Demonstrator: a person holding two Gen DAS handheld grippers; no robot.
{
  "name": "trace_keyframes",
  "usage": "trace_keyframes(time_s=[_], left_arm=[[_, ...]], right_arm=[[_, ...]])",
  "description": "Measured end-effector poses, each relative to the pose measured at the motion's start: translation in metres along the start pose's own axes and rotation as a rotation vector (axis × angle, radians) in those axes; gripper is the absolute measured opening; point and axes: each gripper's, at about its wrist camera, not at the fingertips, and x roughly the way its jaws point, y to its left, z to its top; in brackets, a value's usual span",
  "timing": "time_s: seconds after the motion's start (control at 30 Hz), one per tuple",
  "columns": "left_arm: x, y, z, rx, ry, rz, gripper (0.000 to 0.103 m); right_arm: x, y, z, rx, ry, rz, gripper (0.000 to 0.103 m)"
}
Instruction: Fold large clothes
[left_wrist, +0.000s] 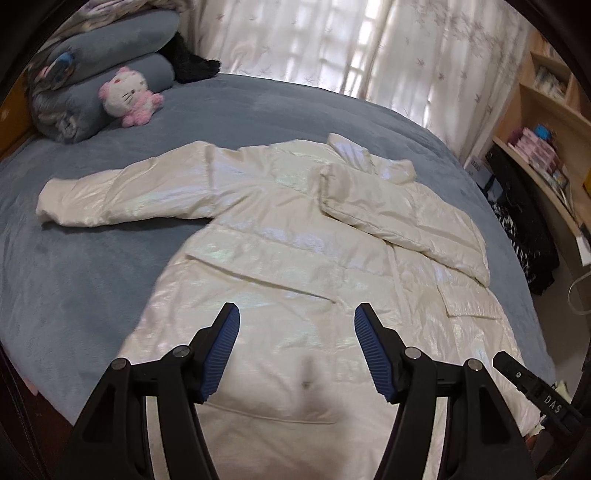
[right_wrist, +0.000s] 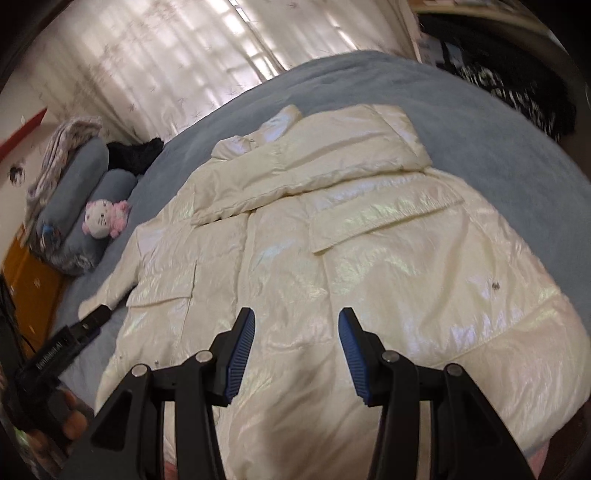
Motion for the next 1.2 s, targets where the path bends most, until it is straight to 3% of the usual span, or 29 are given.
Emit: trace_keyframes(time_s=[0.2, 0.53, 0.87, 1.1, 1.2], left_arm=[[-0.007, 0.058, 0.01, -0.121, -0.008, -0.001, 0.064], [0.003, 0.171, 0.032, -0.315, -0.029, -0.013, 0.064], [0.065, 0.303, 0.063, -0.574, -0.074, -0.045, 0.064], [0.111, 0.379, 0.072, -0.744, -0.09, -0.009, 0.064], [0.125, 0.4, 0.076, -0.772, -0.106, -0.014, 0.064]], right_arm=[[0.007, 0.055, 0.003, -0.147, -0.025, -0.028, 0.047], [0.056, 0.17, 0.012, -0.355, 0.002, 0.03, 0.048], [0.121, 0.262, 0.029, -0.465, -0.012, 0.099, 0.048], [0.163, 0.297, 0.034, -0.51, 0.0, 0.103, 0.048], [0.182, 0.304, 0.037, -0.513, 0.003, 0.09, 0.048]])
